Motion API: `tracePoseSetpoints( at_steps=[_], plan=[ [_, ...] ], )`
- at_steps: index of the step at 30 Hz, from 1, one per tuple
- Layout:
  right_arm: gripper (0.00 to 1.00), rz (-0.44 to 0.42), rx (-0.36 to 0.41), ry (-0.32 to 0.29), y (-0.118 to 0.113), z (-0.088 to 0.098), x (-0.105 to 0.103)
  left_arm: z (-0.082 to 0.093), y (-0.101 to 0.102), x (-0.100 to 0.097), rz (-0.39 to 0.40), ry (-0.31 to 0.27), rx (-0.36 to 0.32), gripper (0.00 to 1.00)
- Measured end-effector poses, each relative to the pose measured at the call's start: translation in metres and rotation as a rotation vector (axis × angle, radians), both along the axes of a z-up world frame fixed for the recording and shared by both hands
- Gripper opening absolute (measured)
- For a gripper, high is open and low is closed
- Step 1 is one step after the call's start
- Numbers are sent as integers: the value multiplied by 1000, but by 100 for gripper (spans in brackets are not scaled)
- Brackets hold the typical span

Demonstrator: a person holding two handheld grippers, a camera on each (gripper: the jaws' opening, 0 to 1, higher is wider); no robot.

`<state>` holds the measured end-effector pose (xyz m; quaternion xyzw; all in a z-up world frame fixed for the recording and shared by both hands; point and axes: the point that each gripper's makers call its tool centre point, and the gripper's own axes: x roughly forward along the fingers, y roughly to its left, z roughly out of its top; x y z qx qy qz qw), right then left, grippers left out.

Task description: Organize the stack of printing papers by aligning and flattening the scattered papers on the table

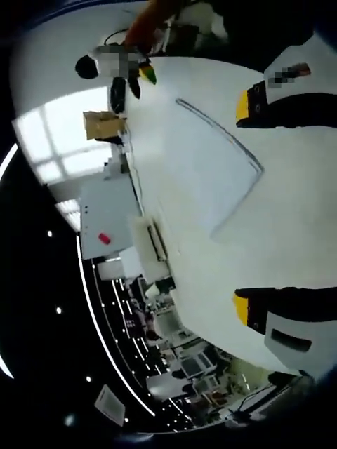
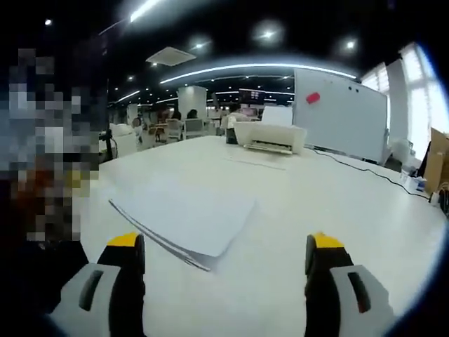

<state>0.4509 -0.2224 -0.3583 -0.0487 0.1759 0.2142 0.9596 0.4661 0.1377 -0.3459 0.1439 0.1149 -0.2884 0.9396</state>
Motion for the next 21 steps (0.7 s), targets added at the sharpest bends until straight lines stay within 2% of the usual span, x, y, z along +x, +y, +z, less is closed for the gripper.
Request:
tracePoseSetpoints(
  at_steps=[7, 21],
  plan=[
    [90, -16, -1, -1, -8, 7, -9, 3, 6, -17, -14, 48, -9, 97],
    [90, -12, -20, -9, -7, 14, -17, 10, 9, -28, -10, 46, 3, 97]
  ],
)
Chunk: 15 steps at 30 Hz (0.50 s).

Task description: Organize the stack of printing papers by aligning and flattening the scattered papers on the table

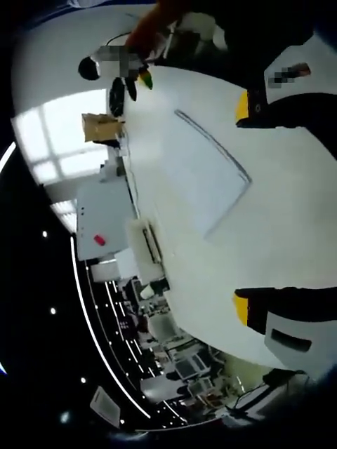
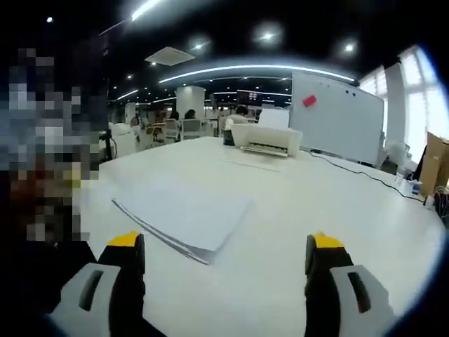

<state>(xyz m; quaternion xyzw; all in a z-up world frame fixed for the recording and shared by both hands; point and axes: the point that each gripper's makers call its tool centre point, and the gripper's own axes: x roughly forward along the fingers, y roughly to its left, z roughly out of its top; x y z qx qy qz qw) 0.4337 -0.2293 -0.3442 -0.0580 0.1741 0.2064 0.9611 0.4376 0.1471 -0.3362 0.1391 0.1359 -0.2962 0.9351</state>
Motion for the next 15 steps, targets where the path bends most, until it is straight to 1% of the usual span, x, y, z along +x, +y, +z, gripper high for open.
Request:
tracePoseSetpoints(
  at_steps=[15],
  plan=[
    [90, 0, -33, 18, 0, -4, -5, 0, -2, -8, -9, 6, 16, 97]
  ],
)
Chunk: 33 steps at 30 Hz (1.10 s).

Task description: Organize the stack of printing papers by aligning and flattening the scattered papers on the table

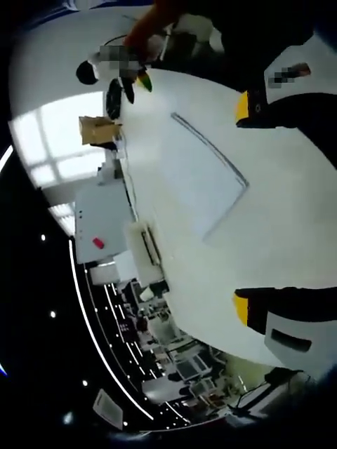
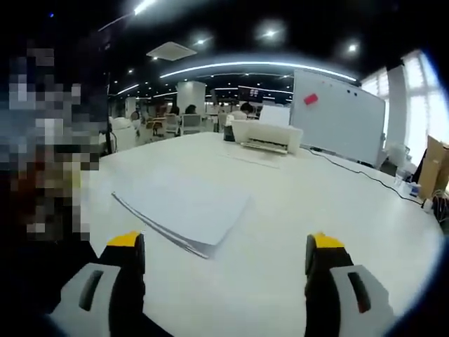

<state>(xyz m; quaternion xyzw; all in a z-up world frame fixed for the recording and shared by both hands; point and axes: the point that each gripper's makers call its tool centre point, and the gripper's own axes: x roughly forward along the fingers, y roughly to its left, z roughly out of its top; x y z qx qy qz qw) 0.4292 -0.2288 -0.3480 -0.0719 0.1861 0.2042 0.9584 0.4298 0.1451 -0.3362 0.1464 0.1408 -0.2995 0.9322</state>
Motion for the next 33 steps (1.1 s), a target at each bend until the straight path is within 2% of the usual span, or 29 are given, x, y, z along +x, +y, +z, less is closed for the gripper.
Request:
tracePoseSetpoints(
  at_steps=[24, 33],
  plan=[
    [90, 7, -30, -2, 2, 2, -1, 11, 1, 0, 10, -36, -6, 97],
    [90, 12, -42, 4, 2, 0, -2, 8, -1, 1, 9, -29, 16, 97]
  ],
)
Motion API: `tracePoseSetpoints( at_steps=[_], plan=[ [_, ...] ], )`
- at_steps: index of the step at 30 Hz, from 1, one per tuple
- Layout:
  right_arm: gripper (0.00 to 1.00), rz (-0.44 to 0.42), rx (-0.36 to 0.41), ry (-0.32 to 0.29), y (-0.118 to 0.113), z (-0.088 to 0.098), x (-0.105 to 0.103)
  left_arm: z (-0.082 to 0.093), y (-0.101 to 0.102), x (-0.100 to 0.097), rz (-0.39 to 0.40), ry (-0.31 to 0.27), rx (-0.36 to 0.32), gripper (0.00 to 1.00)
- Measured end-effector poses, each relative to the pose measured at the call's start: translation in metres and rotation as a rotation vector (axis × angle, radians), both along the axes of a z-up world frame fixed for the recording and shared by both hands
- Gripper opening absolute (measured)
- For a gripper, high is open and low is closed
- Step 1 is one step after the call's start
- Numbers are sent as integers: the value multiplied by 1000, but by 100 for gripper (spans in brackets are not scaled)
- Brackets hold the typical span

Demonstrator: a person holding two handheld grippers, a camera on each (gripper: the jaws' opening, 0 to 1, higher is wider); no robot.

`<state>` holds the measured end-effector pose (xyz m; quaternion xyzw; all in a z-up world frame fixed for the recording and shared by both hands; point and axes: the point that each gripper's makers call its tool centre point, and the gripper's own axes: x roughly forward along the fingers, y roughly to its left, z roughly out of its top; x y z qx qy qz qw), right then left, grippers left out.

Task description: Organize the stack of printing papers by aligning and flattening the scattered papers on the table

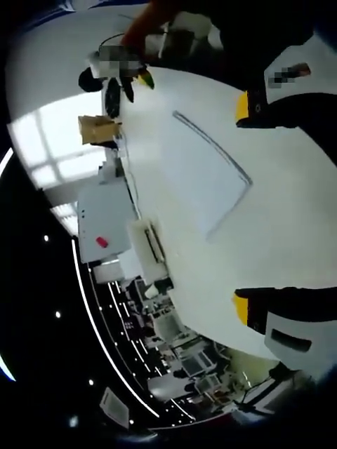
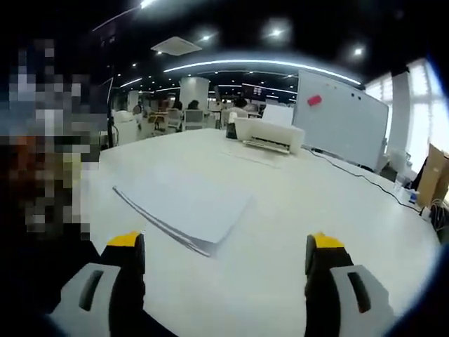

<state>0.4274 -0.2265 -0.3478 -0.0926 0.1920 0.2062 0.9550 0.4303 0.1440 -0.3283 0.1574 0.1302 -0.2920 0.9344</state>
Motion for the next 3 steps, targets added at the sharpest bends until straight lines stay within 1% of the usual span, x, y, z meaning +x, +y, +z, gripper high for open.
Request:
tracePoseSetpoints(
  at_steps=[3],
  plan=[
    [90, -2, 1, -7, -1, 1, 1, 1, -1, 0, -2, -2, 6, 97]
  ],
)
